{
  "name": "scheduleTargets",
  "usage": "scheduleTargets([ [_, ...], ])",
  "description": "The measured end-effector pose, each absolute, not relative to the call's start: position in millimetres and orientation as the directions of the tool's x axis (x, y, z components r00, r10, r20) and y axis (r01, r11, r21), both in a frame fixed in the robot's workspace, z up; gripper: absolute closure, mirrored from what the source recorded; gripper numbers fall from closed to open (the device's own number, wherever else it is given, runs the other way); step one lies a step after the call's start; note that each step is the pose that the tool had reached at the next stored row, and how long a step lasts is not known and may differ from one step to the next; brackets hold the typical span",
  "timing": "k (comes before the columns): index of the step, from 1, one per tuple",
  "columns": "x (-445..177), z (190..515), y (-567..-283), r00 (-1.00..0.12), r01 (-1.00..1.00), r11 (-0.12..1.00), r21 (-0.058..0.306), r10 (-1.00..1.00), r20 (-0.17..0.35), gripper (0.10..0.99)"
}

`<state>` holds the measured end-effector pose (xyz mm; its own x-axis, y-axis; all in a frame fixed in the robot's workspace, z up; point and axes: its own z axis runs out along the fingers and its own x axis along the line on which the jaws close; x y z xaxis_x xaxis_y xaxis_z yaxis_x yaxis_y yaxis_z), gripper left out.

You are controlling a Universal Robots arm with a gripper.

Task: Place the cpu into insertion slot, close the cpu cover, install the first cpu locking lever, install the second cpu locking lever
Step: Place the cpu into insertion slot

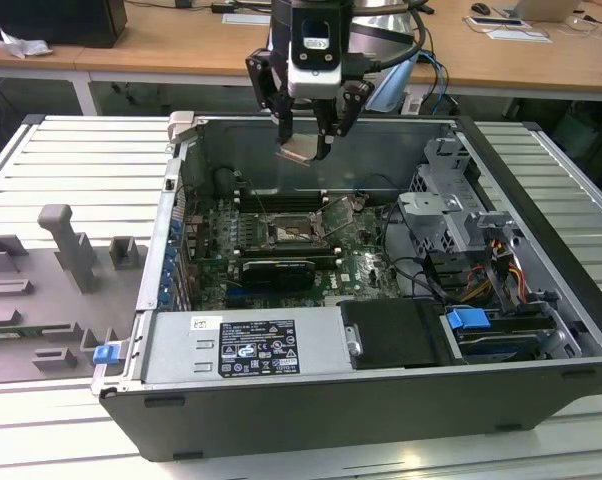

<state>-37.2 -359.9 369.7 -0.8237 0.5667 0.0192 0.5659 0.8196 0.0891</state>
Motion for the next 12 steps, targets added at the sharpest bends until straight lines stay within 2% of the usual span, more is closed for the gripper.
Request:
scheduleTargets([
  [12, -37.2, 369.5, -359.9, -0.775, 0.630, 0.771, 0.088, 0.632, 0.019, 0.545],
])
